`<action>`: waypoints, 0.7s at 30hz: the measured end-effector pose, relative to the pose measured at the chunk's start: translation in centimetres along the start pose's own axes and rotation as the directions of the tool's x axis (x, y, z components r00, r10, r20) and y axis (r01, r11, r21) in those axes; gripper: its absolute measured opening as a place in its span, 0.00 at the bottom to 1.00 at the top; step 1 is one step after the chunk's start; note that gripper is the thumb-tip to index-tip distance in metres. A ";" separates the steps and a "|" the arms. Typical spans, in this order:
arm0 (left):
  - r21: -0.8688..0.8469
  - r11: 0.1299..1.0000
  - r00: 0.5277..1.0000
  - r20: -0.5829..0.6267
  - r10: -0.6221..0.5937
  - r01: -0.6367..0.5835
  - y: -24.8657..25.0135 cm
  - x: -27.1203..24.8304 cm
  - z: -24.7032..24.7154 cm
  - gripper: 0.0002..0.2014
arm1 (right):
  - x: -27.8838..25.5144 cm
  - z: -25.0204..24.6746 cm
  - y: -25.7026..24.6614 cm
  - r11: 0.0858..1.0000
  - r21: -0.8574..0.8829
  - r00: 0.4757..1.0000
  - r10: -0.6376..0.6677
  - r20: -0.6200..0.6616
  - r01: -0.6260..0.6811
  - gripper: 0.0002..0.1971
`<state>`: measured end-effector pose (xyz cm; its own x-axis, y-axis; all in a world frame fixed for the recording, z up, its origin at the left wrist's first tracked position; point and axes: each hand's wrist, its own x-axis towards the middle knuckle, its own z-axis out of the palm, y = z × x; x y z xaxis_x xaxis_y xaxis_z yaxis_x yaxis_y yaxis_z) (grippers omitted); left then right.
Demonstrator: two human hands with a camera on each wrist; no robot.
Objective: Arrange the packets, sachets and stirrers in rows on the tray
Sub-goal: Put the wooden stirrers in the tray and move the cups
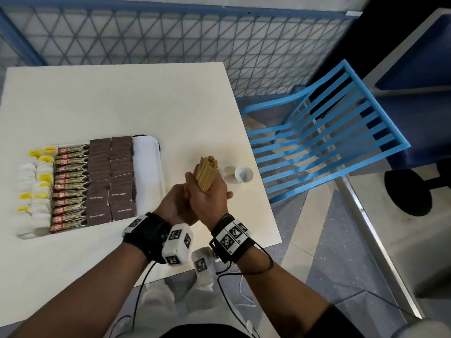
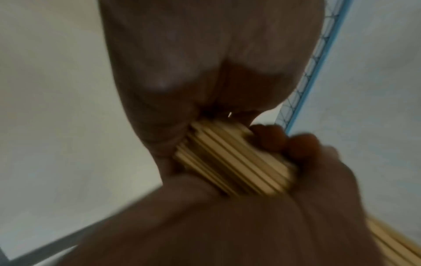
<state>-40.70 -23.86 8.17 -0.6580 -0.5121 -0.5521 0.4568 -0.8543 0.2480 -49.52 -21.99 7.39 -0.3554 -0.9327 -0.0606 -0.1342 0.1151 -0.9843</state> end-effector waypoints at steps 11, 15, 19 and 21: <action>0.268 0.956 0.980 -0.126 0.155 -0.116 6.4 -5.3 1.4 0.12 | -0.4 5.0 -3.1 0.997 0.030 0.991 -0.076 0.114 0.073 0.09; 0.728 0.624 0.890 -0.043 0.455 -0.285 11.9 -4.9 -1.9 0.27 | -1.2 6.5 -2.5 0.999 -0.028 0.939 0.048 0.342 -0.041 0.07; 0.958 0.133 0.934 0.205 0.294 -0.253 15.0 -6.3 -0.3 0.24 | -1.8 8.7 -2.6 0.980 -0.197 0.847 0.120 0.518 -0.019 0.09; 0.981 -0.169 0.987 0.118 0.114 -0.098 15.0 -6.6 -1.1 0.20 | -1.8 9.8 -3.3 0.969 -0.245 0.826 0.125 0.550 0.016 0.09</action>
<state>-28.88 -33.15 14.70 -0.6676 -0.6128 -0.4228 -0.6001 0.1069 0.7927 -39.36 -24.02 9.11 0.1986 -0.9437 -0.2645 -0.3626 0.1800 -0.9144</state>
